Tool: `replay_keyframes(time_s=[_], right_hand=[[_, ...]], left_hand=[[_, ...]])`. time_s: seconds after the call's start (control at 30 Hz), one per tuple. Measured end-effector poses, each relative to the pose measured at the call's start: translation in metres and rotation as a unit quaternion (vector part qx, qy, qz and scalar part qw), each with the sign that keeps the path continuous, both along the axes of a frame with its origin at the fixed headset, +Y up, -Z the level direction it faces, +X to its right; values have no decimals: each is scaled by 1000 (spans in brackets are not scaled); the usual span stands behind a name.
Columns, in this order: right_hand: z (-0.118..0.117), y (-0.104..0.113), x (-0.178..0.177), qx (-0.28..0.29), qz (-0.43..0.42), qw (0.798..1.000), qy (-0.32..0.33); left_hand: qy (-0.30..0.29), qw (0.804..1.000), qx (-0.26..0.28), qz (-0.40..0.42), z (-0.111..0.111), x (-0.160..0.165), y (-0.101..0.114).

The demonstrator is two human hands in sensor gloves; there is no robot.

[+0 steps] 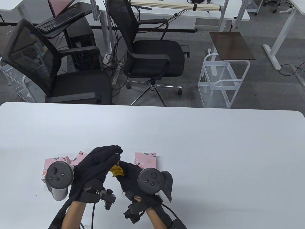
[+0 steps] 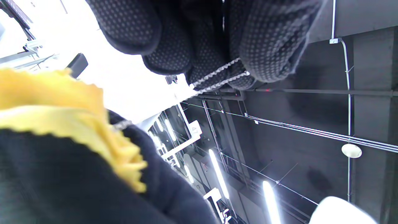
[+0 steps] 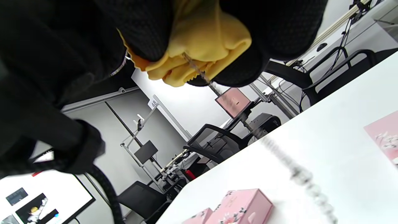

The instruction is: Dust necklace

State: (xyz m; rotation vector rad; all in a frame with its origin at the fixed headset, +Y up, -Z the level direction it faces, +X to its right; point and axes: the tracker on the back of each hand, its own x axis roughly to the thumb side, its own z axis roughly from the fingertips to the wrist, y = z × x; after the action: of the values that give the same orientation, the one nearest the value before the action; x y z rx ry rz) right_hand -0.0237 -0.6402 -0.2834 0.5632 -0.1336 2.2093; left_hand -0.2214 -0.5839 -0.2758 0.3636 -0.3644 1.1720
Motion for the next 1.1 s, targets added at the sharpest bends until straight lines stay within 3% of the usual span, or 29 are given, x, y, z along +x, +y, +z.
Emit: replay_keyframes(time_s=[0.37, 1.1], right_hand=[[-4, -9, -2, 2, 19, 1000, -14], [-10, -39, -16, -69, 20, 997, 25]], left_hand=[[-8, 1000, 7, 12, 2, -1, 2], [5, 999, 20, 43, 6, -18, 8]])
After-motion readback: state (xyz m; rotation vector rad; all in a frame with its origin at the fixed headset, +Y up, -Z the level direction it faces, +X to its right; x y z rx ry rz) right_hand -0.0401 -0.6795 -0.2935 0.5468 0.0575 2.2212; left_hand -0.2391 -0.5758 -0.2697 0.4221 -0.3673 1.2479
